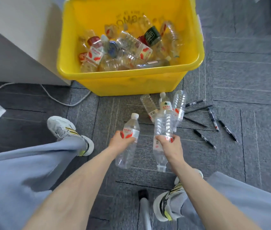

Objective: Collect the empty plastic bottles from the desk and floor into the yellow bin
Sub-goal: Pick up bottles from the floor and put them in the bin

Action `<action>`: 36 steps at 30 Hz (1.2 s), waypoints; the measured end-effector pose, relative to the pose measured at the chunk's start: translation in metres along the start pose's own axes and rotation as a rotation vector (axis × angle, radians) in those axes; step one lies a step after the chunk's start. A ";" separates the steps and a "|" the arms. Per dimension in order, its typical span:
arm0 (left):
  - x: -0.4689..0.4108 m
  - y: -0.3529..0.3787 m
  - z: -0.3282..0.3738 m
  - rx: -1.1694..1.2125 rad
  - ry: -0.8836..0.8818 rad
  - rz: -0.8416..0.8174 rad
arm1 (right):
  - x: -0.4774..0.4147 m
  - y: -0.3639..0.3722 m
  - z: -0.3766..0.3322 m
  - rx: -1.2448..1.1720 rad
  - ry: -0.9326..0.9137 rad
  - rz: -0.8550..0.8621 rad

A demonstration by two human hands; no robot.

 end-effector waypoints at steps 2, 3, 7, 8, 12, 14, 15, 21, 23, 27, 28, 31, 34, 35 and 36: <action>0.021 -0.019 0.008 0.100 0.008 -0.001 | 0.014 0.011 -0.013 -0.029 -0.005 -0.024; 0.032 -0.028 0.012 0.147 0.014 0.002 | 0.023 0.016 -0.019 -0.042 0.005 -0.038; 0.078 -0.059 0.037 0.226 0.066 0.026 | 0.059 0.035 -0.051 -0.102 -0.024 -0.104; 0.086 -0.066 0.042 0.229 0.082 0.023 | 0.066 0.040 -0.059 -0.112 -0.049 -0.125; 0.118 -0.096 0.056 0.253 0.161 0.043 | 0.107 0.053 -0.096 -0.096 -0.188 -0.152; 0.131 -0.108 0.058 0.279 0.193 0.044 | 0.129 0.055 -0.107 -0.073 -0.250 -0.129; 0.139 -0.114 0.058 0.306 0.204 0.045 | 0.135 0.056 -0.110 -0.074 -0.285 -0.123; 0.165 -0.143 0.069 0.437 0.294 0.043 | 0.152 0.057 -0.118 -0.220 -0.346 -0.039; 0.165 -0.153 0.080 0.503 0.320 0.016 | 0.152 0.066 -0.117 -0.224 -0.322 -0.053; 0.148 -0.176 0.094 0.602 0.346 -0.001 | 0.148 0.083 -0.139 -0.211 -0.323 -0.084; 0.139 -0.184 0.097 0.619 0.360 0.009 | 0.143 0.088 -0.148 -0.232 -0.321 -0.108; 0.104 -0.205 0.101 0.653 0.353 0.026 | 0.126 0.104 -0.180 -0.265 -0.322 -0.156; 0.071 -0.224 0.103 0.713 0.336 0.012 | 0.109 0.117 -0.220 -0.253 -0.336 -0.158; 0.073 -0.230 0.108 0.729 0.336 -0.002 | 0.104 0.122 -0.235 -0.247 -0.339 -0.159; 0.083 -0.237 0.118 0.730 0.345 -0.011 | 0.098 0.127 -0.253 -0.237 -0.342 -0.153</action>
Point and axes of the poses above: each hand's wrist, its own x-axis away from the middle knuckle, its own y-axis out of the palm, z = x × y, the point moved 10 cm from there along -x, towards the middle knuckle, and after that the axes turned 5 degrees about -z, right-handed, at the moved point
